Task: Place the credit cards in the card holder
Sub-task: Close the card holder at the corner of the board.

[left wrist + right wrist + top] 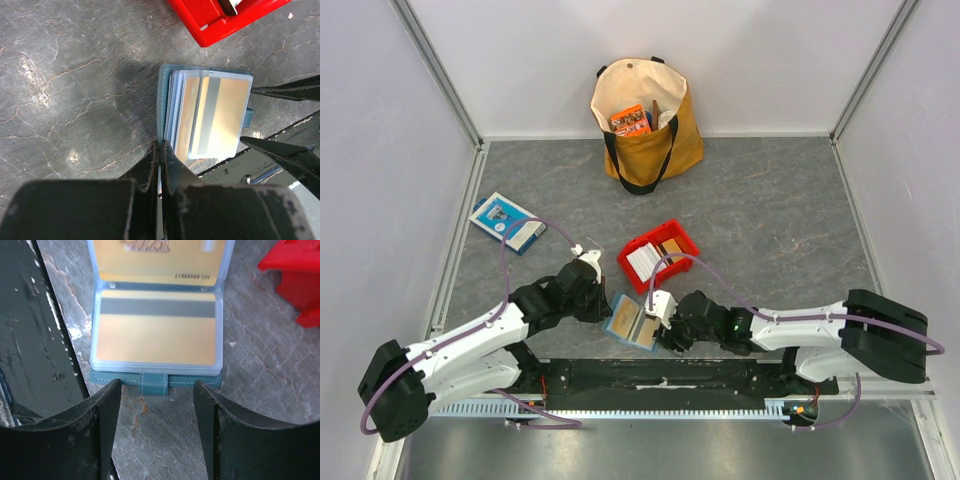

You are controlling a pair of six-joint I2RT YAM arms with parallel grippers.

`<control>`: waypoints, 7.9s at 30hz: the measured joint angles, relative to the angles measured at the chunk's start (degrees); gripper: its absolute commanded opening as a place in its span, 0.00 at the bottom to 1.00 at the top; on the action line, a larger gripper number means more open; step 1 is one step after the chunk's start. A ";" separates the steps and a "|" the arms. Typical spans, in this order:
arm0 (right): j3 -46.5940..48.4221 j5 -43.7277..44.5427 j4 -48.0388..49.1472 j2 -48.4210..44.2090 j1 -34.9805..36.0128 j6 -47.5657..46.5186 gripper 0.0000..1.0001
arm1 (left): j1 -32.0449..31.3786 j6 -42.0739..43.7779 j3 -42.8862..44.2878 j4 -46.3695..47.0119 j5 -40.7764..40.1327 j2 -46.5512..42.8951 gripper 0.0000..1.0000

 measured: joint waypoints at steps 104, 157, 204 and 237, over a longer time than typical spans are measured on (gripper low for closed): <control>-16.65 7.80 56.54 7.69 0.31 8.22 0.01 | 1.09 -6.84 -2.84 13.53 11.17 1.51 0.15; -6.40 18.82 16.83 -15.69 1.81 24.44 0.28 | -6.19 -15.47 -6.38 32.28 15.15 20.37 0.11; 2.10 19.89 -16.41 -7.56 -2.12 66.69 0.13 | -9.99 -16.46 -4.85 29.18 4.72 20.70 0.35; 2.12 13.05 -10.10 -2.19 -4.09 65.11 0.09 | -10.73 -18.43 -3.82 27.41 3.08 21.00 0.35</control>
